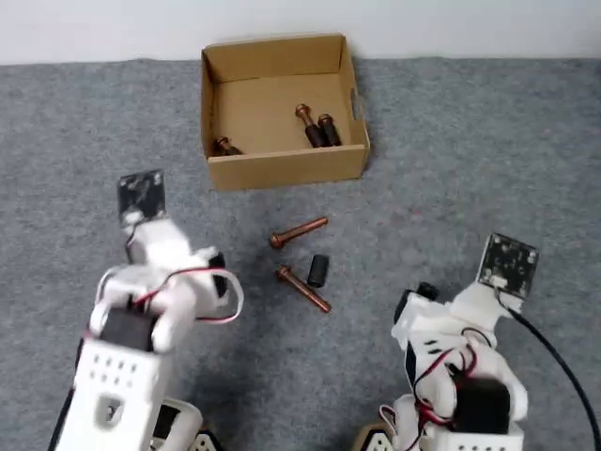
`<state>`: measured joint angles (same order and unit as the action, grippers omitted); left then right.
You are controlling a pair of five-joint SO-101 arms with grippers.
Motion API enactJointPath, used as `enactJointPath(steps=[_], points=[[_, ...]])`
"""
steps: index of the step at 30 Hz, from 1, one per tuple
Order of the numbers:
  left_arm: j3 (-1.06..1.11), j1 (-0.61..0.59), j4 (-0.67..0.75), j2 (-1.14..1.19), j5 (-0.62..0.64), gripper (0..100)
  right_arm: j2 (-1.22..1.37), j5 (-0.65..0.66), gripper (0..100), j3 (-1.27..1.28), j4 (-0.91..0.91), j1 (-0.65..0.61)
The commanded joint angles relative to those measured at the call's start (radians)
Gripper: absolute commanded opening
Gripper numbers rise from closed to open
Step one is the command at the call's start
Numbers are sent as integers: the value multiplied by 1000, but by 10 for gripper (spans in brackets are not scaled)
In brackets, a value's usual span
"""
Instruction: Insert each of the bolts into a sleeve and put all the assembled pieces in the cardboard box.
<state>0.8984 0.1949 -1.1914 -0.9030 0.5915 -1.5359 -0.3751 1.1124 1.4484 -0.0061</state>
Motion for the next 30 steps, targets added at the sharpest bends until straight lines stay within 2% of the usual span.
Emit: enactJointPath(steps=[1, 5, 10, 14, 17, 30], points=[[-180, 77, -101, 229, 143, 6, -74, -8, 8, 20, 5, 21], [-314, 155, -184, 450, 241, 6, -127, -5, 8, 41, 4, 19], [-458, 189, -224, 689, 292, 13, -137, -5, 8, 43, 4, 19], [-542, 206, -229, 830, 311, 89, -142, -6, 8, 44, 5, 19], [-584, 235, -227, 898, 311, 130, -142, -8, 8, 44, 5, 19], [-684, 261, -138, 1108, 344, 130, -142, -8, 8, 44, 5, 19]])
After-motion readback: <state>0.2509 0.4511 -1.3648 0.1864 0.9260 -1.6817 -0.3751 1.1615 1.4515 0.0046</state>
